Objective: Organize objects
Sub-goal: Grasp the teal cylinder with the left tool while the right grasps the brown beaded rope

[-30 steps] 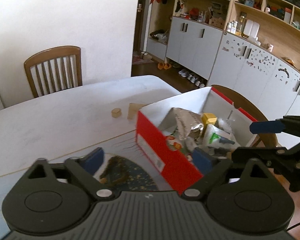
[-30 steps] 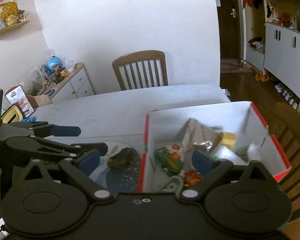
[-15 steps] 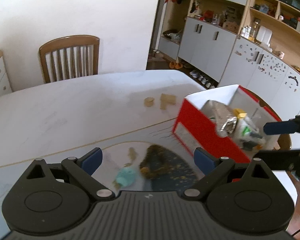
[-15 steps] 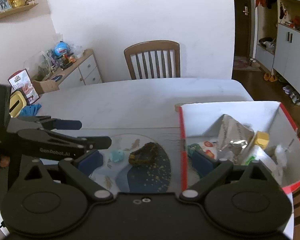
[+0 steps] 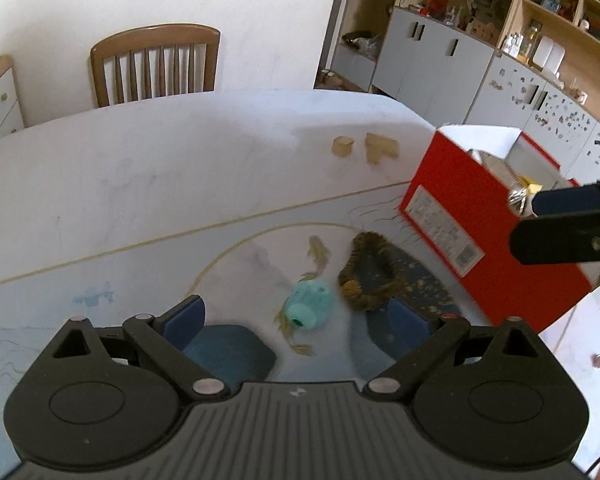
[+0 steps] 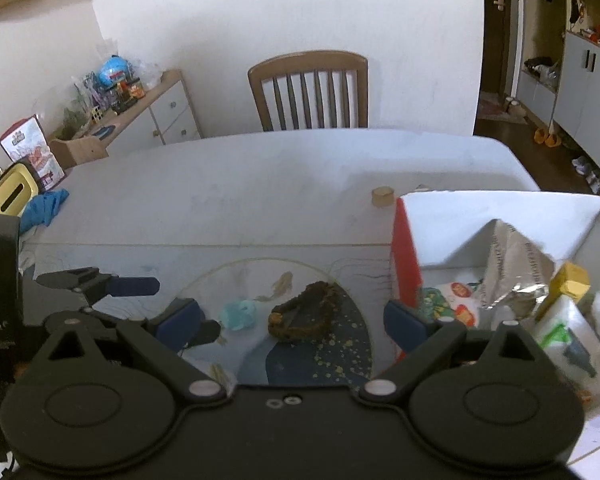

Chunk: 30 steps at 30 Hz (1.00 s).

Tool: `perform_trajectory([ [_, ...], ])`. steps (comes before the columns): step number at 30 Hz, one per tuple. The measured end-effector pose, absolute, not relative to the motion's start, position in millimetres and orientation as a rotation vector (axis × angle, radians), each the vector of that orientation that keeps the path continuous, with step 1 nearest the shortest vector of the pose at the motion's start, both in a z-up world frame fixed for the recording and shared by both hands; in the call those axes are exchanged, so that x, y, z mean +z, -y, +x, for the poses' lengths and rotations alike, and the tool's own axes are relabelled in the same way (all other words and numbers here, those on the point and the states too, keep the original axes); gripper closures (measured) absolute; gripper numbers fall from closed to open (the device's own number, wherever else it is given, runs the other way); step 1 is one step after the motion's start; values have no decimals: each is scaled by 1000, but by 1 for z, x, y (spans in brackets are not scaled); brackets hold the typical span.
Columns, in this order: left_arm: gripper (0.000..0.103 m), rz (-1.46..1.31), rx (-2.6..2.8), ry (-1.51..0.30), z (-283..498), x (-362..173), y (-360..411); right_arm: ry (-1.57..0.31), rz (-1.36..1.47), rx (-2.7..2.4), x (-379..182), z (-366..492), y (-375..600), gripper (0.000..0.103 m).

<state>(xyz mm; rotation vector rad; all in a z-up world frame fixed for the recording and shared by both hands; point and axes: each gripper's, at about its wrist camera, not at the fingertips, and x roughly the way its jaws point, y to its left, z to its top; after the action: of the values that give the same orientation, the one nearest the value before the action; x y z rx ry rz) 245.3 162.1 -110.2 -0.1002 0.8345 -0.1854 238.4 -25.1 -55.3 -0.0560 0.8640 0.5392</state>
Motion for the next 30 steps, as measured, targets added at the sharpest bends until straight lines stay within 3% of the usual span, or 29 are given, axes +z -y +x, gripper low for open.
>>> perform_trajectory([
  [22,5,17,-173,-806,267,-158,-150,-1086,-194,451,-132,296,-30,13],
  [30,21,49,-185,-783,267,-160,-144,-1111,-189,439,-141,306,-30,19],
])
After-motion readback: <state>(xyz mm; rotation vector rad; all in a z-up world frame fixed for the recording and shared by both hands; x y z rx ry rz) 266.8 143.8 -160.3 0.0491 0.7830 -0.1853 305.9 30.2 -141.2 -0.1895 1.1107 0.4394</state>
